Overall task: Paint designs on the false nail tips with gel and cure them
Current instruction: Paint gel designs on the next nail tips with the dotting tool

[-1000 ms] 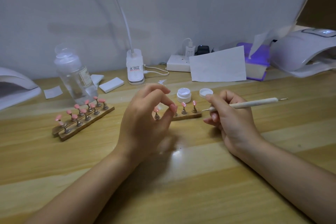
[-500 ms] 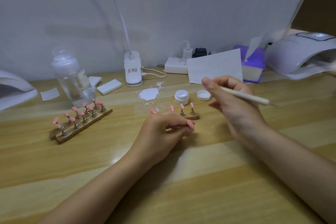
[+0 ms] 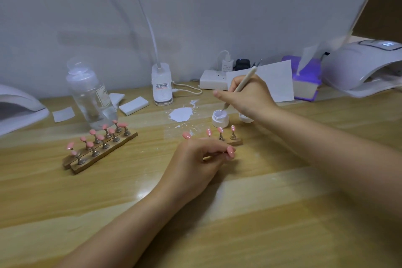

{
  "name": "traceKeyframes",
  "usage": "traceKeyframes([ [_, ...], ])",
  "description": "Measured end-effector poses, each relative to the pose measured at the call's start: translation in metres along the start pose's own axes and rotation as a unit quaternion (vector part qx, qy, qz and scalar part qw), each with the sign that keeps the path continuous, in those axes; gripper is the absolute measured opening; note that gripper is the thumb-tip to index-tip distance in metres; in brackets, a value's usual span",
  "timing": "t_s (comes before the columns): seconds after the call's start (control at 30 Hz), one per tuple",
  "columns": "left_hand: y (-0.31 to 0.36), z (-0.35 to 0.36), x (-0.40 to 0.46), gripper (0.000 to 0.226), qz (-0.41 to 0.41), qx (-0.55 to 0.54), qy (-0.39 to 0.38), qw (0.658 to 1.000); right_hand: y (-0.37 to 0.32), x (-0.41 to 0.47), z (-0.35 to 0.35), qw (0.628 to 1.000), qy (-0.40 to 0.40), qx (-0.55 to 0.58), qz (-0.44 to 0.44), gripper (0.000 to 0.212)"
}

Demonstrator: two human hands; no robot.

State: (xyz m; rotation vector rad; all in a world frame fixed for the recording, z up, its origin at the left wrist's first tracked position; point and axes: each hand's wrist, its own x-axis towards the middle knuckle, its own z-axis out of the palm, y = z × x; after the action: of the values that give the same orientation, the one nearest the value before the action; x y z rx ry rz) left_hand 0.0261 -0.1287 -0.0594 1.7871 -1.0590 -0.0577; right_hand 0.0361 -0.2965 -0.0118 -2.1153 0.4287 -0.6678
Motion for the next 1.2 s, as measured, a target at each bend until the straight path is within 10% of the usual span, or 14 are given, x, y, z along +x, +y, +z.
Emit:
traceKeyframes([
  [1.2, 0.001, 0.0, 0.0, 0.017, -0.044, -0.049, 0.003, 0.998, 0.005, 0.006, 0.011, 0.995, -0.045, -0.084, -0.012, 0.03],
])
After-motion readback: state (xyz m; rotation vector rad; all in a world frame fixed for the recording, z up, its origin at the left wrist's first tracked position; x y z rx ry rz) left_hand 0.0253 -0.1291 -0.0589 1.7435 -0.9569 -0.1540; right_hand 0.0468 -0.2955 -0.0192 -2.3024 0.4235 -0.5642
